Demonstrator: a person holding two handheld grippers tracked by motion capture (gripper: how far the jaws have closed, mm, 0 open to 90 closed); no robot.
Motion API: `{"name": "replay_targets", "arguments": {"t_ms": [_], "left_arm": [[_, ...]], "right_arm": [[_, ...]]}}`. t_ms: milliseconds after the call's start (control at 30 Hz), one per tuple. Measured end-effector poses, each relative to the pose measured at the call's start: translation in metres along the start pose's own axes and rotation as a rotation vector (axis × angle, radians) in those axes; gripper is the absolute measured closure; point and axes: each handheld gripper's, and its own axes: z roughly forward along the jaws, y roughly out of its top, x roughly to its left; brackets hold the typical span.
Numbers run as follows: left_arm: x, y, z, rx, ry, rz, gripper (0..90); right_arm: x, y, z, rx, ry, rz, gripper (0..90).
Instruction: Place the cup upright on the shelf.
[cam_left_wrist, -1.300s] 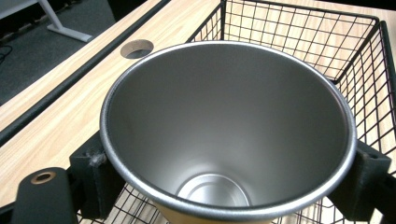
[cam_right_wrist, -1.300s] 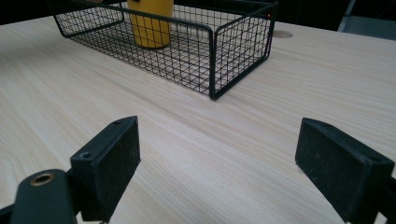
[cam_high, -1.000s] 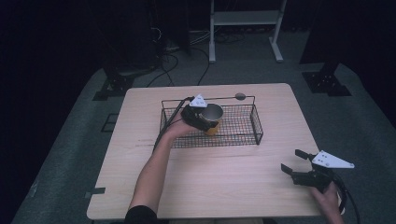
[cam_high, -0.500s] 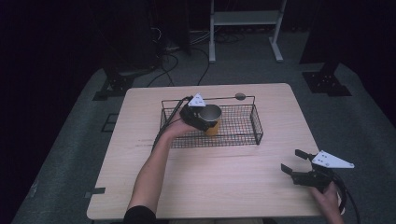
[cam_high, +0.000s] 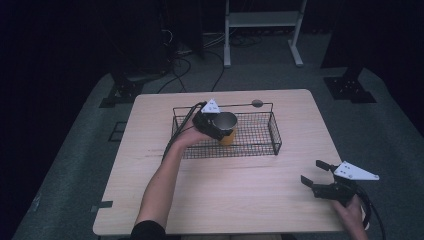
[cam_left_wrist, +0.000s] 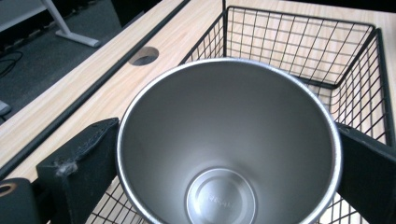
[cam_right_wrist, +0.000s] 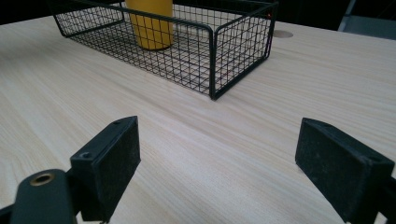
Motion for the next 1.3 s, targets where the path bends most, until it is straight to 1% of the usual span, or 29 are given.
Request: {"name": "replay_targets", "arguments": {"t_ms": [233, 400, 567, 667, 833, 867, 933, 1033, 1100, 1233, 1300], "left_arm": [[-0.001, 0.004, -0.002, -0.016, 0.004, 0.007, 2.0], [0.000, 0.007, -0.006, -0.036, 0.010, -0.001, 2.0], [-0.001, 0.010, -0.012, -0.050, 0.014, 0.004, 2.0], [-0.002, 0.012, -0.016, -0.062, 0.012, 0.008, 2.0], [-0.006, 0.015, -0.020, -0.075, 0.008, 0.022, 2.0], [-0.007, 0.015, -0.021, -0.078, 0.009, 0.016, 2.0], [-0.009, 0.015, -0.022, -0.080, 0.010, 0.019, 2.0], [-0.011, 0.015, -0.024, -0.087, 0.005, 0.012, 2.0], [-0.014, 0.015, -0.026, -0.087, 0.004, 0.019, 2.0], [-0.019, 0.016, -0.029, -0.104, 0.007, 0.028, 2.0], [-0.021, 0.016, -0.029, -0.105, 0.001, 0.033, 2.1]], "right_arm": [[0.000, 0.000, 0.000, 0.000, 0.002, 0.000, 13.0], [0.000, 0.000, 0.000, 0.003, 0.002, -0.006, 13.0], [-0.002, -0.001, -0.002, -0.012, 0.003, 0.011, 13.0], [-0.002, -0.001, -0.001, -0.009, 0.002, 0.006, 13.0], [-0.001, -0.001, -0.001, -0.009, 0.003, 0.004, 13.0], [-0.001, -0.001, -0.001, -0.008, 0.003, 0.004, 13.0], [-0.001, -0.001, -0.001, -0.007, 0.000, 0.005, 13.0], [-0.001, -0.001, -0.001, -0.006, -0.002, 0.008, 13.0], [-0.001, -0.001, -0.001, -0.003, -0.005, 0.012, 13.0], [-0.001, 0.000, -0.001, -0.002, -0.006, 0.011, 13.0], [-0.001, 0.000, -0.001, -0.002, -0.006, 0.011, 13.0]]}}
